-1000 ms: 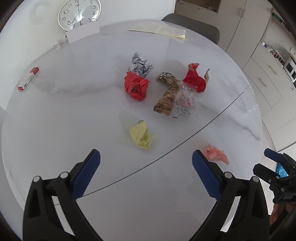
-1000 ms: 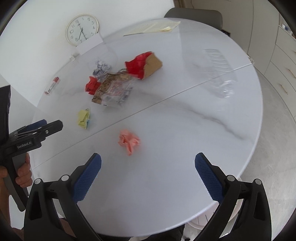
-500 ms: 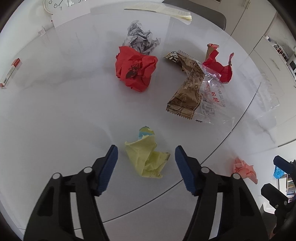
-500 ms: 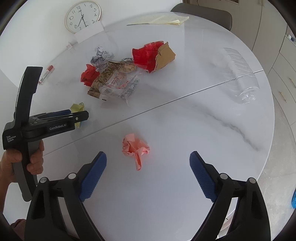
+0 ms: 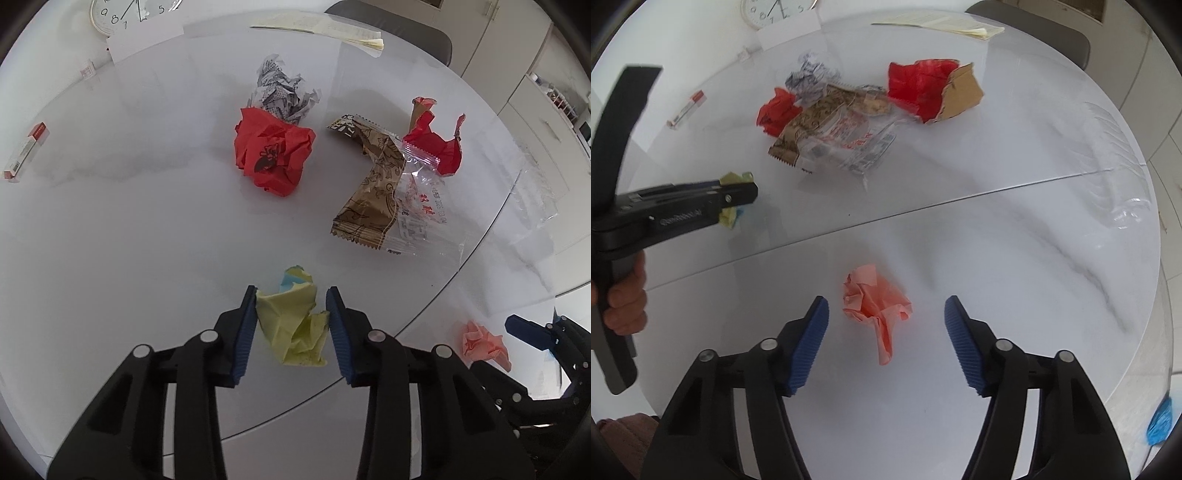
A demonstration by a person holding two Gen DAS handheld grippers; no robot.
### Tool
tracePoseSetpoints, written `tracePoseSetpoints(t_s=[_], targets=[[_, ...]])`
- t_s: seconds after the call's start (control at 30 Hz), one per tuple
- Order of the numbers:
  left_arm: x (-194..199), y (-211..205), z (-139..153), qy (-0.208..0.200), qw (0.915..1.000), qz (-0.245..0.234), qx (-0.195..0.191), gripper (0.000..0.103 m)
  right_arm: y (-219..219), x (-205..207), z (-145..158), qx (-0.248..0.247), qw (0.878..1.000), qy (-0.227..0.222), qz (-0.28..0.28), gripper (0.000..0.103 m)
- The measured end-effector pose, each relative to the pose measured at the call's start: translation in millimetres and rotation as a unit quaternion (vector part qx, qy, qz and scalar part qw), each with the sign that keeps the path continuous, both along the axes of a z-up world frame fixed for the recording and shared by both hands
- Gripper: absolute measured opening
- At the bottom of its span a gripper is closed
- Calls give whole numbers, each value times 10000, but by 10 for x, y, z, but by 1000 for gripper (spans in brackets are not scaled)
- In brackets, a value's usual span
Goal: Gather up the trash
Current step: 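Grasp the yellow crumpled paper with the left tool while the right tool grasps the pink paper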
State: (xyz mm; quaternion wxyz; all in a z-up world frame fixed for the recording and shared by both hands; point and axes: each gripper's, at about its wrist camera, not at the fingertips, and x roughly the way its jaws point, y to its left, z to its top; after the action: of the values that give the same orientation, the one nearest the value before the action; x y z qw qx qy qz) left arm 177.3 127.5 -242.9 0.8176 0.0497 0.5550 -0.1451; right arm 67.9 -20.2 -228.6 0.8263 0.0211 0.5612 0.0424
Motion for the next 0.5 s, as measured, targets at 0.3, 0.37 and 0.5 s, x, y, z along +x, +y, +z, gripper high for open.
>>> tracePoseSetpoints(t_s=[0.3,0.37,0.5], targets=[[-256,-79,366,-238,9997,-95,-14,37,-30,42,-70,231,9997,87,7,37],[-336,-99,450,-296,9994,-162,-19,37,-92,10,-27,388,9992,47,-77,36],[-514,-198,626,-373,9987,-318,-106,37,-274,-155,160,527,9982,-161,-241,36]])
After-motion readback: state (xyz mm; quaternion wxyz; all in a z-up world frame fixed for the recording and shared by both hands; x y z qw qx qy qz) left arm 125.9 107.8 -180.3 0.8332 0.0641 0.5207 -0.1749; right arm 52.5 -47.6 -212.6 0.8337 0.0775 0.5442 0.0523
